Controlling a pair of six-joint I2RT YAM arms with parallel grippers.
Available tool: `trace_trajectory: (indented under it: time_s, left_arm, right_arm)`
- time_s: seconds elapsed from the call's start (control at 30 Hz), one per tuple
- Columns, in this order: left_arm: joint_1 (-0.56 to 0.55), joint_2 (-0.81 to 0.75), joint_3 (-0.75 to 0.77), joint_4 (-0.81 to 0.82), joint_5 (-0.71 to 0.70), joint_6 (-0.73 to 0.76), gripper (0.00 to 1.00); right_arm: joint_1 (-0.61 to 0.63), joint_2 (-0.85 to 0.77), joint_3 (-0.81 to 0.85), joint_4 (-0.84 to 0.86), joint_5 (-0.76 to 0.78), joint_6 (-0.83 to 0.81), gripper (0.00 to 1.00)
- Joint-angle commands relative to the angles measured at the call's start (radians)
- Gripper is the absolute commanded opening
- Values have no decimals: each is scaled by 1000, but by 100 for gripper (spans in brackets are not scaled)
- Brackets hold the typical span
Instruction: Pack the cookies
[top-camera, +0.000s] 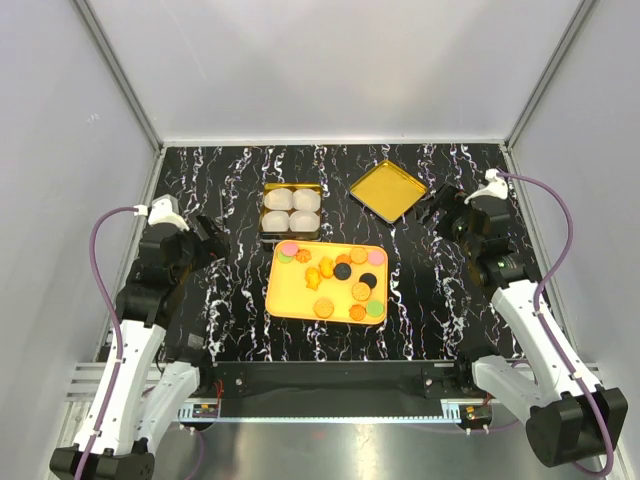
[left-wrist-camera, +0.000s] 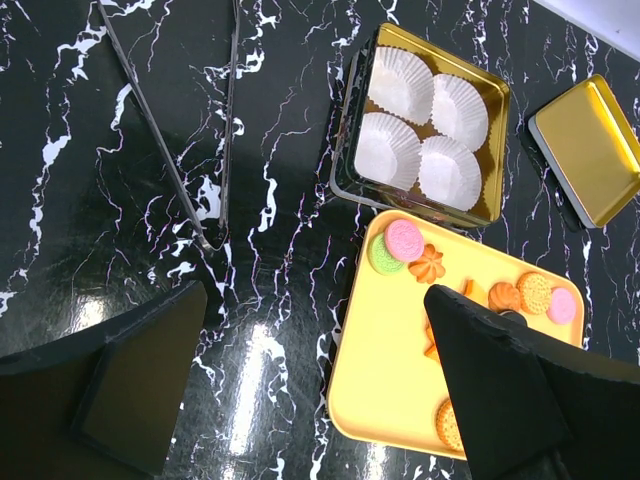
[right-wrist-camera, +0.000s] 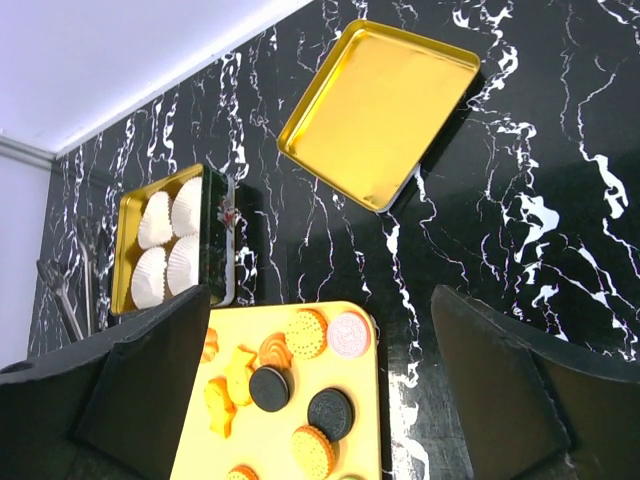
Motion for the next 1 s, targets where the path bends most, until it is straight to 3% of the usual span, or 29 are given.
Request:
trace_trajectory:
  time_s: [0.0,0.23,0.43,0.67,0.97]
  left_arm:
    - [3,-2,15,32,-32,-2,99]
    - [5,119,20,41,-166,-57,99]
    - [11,318,75,78,-252,-95,99]
    - [29,689,202,118,-241,-62,99]
    - [94,1033,336,127,-229,-22,99]
  right_arm:
    - [-2,-6,38,29,-34,-42,100]
    - [-1,-3,42,39,-128,-74,100]
    - [-1,30,55,75,-176,-92,100]
    - [-1,70,75,61,-219,-102,100]
    - [-1,29,44,62,-226,-105,100]
